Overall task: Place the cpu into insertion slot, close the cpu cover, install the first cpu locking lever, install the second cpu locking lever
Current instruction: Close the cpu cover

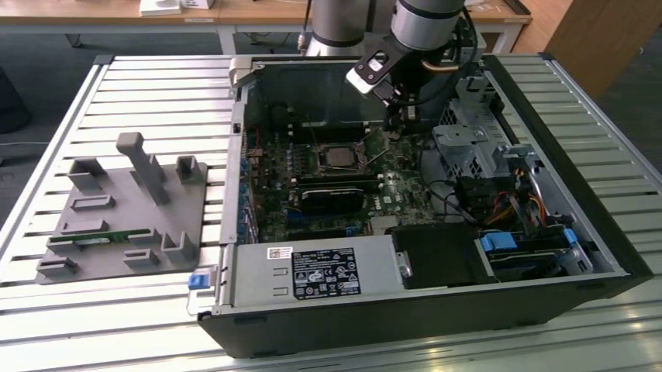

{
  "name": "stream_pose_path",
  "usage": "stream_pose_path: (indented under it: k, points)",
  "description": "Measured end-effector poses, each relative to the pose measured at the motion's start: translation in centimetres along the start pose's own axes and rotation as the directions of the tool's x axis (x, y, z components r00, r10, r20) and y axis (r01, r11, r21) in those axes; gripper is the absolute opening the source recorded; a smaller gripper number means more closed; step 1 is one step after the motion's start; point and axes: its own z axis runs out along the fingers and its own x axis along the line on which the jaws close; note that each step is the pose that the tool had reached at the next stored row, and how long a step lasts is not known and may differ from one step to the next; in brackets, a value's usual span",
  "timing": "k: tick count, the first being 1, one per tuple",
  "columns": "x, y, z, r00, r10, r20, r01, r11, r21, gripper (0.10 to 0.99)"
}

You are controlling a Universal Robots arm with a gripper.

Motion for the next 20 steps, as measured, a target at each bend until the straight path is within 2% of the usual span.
stream_pose_path:
  k: [3,6,12,20]
  points:
    - [0.26,0.36,0.27,1.0,0.0,0.0005,0.0,1.0,0.0,0.106]
    - [0.27,0.7,0.5,1.0,0.0,0.0049,0.0,1.0,0.0,0.106]
    - [0.24,1.62,0.77,0.9999,-0.015,0.0047,0.015,0.9999,0.002,0.106]
    - [0.1,1.7,1.92,0.9999,-0.015,0.0059,0.015,0.9999,0.002,0.106]
